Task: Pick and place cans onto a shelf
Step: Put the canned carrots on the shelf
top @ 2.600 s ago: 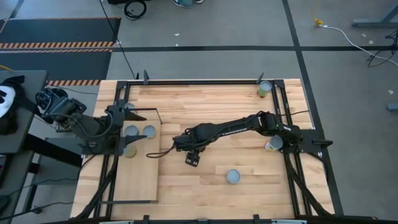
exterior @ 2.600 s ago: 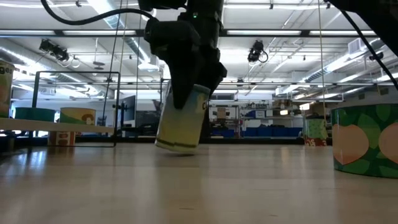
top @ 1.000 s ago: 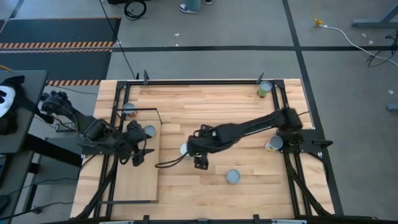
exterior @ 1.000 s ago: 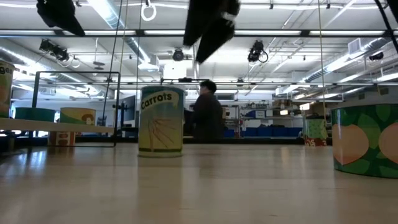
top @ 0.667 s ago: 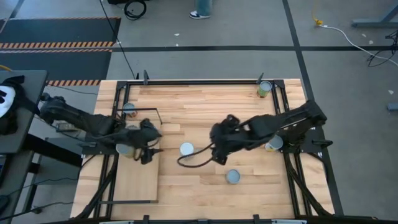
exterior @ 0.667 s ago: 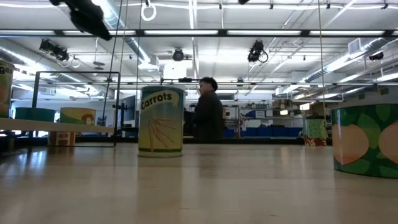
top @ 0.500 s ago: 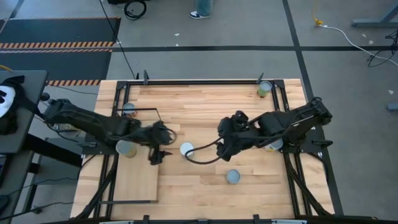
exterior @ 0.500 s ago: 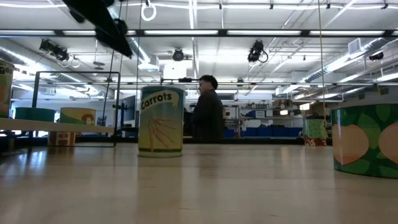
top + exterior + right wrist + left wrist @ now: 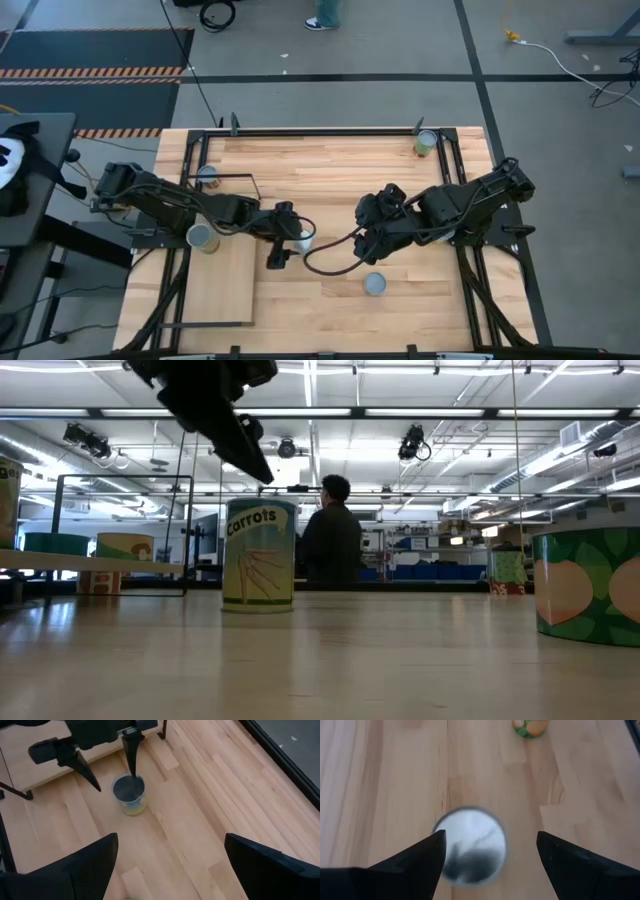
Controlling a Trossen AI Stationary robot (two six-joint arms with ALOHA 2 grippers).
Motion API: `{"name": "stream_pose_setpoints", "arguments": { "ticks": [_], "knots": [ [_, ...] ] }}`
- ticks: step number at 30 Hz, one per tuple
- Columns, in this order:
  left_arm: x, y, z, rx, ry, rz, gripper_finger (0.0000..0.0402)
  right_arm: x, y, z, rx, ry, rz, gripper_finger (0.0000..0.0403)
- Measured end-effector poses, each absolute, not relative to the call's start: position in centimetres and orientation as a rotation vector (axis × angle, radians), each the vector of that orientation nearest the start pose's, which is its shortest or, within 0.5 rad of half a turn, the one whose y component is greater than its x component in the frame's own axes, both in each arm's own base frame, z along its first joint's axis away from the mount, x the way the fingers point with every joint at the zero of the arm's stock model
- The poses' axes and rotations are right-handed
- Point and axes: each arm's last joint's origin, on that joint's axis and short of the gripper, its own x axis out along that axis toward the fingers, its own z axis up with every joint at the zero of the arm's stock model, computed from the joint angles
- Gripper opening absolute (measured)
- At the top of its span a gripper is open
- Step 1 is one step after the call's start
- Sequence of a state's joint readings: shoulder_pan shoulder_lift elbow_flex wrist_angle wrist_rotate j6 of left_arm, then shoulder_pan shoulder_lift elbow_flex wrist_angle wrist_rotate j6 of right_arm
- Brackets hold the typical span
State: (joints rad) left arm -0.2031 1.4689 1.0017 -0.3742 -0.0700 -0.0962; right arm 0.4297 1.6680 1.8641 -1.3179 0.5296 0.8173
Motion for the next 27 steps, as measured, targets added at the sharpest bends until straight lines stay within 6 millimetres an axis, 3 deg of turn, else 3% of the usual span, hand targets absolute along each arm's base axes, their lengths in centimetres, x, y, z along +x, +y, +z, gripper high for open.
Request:
{"name": "stream_pose_setpoints", "arguments": {
  "ticks": [8, 17, 23, 27],
  "knots": [
    [31.5, -5.0, 24.5, -0.004, 0.886, 0.03, 0.0309, 29.2, 11.7, 38.9, 0.232, 0.871, -0.476, 0.0373],
    [31.4, -5.2, 24.6, -0.033, 0.876, 0.089, 0.0216, 29.0, 11.9, 38.9, 0.234, 0.866, -0.484, 0.0373],
    [31.6, -2.3, 24.4, -0.228, 0.901, 0.172, 0.0243, 29.0, 11.9, 38.9, 0.227, 0.856, -0.495, 0.0373],
    [31.2, -0.9, 23.3, -0.197, 1.009, 0.178, 0.0247, 29.0, 11.9, 38.9, 0.225, 0.857, -0.494, 0.0373]
  ]
}}
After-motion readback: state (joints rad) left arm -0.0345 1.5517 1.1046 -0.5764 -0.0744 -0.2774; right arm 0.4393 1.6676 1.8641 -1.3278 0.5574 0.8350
